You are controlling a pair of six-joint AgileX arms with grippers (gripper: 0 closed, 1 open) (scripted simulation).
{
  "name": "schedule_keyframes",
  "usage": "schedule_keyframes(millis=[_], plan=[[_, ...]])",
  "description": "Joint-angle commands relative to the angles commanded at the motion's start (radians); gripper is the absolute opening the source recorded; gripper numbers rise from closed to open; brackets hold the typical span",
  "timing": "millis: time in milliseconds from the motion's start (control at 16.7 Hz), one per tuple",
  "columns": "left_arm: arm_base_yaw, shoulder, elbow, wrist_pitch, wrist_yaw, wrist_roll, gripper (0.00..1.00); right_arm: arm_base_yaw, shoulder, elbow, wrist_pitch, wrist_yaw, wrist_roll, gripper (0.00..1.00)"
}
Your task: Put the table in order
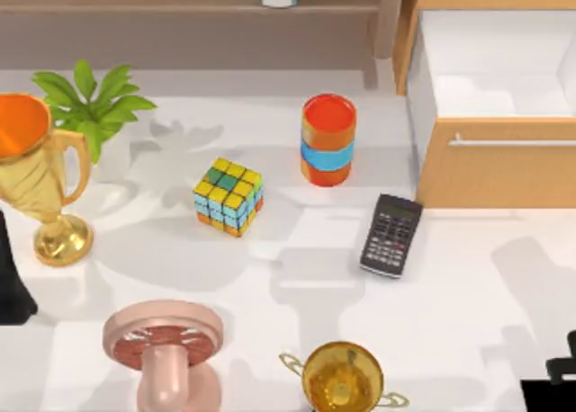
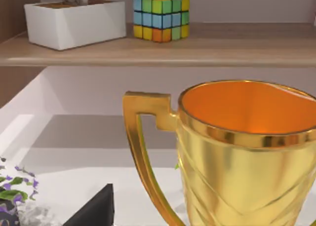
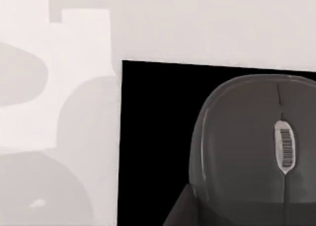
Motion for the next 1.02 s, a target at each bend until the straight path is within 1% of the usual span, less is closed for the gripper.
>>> schedule_keyframes(millis=[300,1020], plan=[[0.0,0.0,0.0,0.0,0.0,0.0,1.0,0.018,-0.055,-0.12,0.004,0.009,0.051,0.0],[0.0,0.0,0.0,0.0,0.0,0.0,1.0,0.016,-0.06,-0.106,0.01,0.009,0.054,0.0]])
